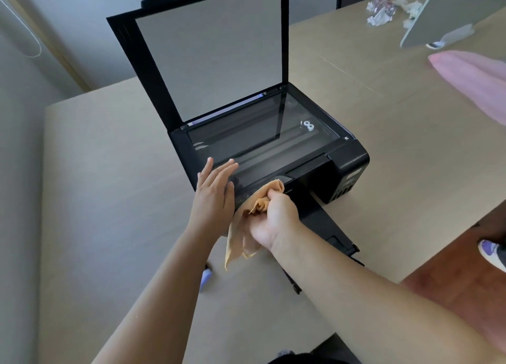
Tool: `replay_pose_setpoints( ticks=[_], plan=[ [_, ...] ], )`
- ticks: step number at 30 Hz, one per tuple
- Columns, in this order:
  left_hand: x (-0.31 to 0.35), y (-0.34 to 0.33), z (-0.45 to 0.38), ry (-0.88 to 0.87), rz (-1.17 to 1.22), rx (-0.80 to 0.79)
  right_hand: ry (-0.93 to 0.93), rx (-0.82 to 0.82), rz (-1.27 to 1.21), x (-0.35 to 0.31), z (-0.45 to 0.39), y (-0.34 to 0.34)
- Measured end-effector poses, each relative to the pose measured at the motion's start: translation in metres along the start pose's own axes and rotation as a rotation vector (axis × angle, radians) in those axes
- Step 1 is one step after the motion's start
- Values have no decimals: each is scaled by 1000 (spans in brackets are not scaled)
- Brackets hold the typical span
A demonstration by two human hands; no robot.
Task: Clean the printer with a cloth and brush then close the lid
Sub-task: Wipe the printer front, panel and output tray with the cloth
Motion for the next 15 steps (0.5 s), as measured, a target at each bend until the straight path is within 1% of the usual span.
replay_pose_setpoints(
  ticks=[3,7,8,10,13,15],
  plan=[
    [-5,3,1,44,25,7,10,2,7,-7,6,1],
    [-8,4,2,19,22,31,41,147,124,14,-11,15],
    [-8,4,3,13,21,34,45,158,112,20,-20,20],
    [-8,2,3,-1,7,28,8,122,16,30,-18,16],
    [-8,0,3,-33,-14,7,-70,9,-23,29,0,3],
    [-9,-1,3,-27,-26,-3,-59,-22,-32,17,6,-1]
  ],
)
Point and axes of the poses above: each hand's wrist, its own z-axis away from the middle knuckle, its own y-axis out of the back of the hand, x = y × z, the point moved 3 cm from there along -z, towards the middle knuckle, and after that the axes turned 12 degrees about -x, right-handed, at the moved point
